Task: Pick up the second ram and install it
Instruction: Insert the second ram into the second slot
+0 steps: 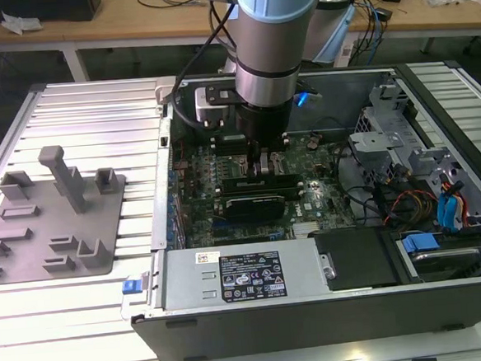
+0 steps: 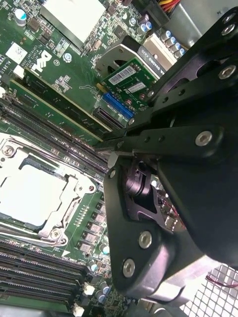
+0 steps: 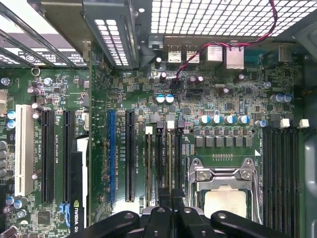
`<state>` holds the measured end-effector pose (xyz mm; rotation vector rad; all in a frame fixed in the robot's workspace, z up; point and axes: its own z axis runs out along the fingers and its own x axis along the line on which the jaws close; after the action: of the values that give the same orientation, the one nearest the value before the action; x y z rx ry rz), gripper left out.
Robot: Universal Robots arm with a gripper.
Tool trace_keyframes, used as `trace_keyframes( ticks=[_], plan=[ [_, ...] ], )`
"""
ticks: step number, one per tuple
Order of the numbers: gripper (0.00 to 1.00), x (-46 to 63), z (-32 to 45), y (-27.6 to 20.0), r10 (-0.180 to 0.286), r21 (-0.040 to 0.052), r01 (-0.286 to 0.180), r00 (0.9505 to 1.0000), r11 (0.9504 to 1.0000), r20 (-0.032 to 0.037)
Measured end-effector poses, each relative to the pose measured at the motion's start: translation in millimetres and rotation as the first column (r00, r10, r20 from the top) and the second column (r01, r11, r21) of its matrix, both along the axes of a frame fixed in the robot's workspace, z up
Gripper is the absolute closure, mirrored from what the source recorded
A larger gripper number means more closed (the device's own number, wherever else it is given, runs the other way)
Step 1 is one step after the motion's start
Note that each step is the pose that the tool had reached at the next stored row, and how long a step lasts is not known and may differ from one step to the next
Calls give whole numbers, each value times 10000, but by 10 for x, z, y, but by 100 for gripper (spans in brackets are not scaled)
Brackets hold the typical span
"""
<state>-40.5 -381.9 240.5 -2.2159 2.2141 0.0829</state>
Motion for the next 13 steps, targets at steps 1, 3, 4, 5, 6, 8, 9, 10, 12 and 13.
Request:
trace_keyframes(
  ticks=[1,3,4,5,6,8,9,10,12,13],
  plan=[
    [91,0,0,0,37,0,-37,10000,10000,1],
    [91,0,-2,0,40,0,-40,10000,10000,0],
    [91,0,-3,0,46,0,-46,10000,10000,1],
    [91,0,-3,0,50,-1,-50,10000,10000,0],
    [91,0,-3,0,52,-1,-52,10000,10000,0],
    [91,0,-3,0,55,0,-55,10000,10000,0],
    [91,0,-5,0,55,1,-55,10000,10000,1],
    [91,0,-14,1,55,3,-55,10000,10000,2],
    [91,0,-15,0,56,-1,-56,10000,10000,0],
    [91,0,-15,0,56,-3,-56,10000,10000,-1]
  ],
)
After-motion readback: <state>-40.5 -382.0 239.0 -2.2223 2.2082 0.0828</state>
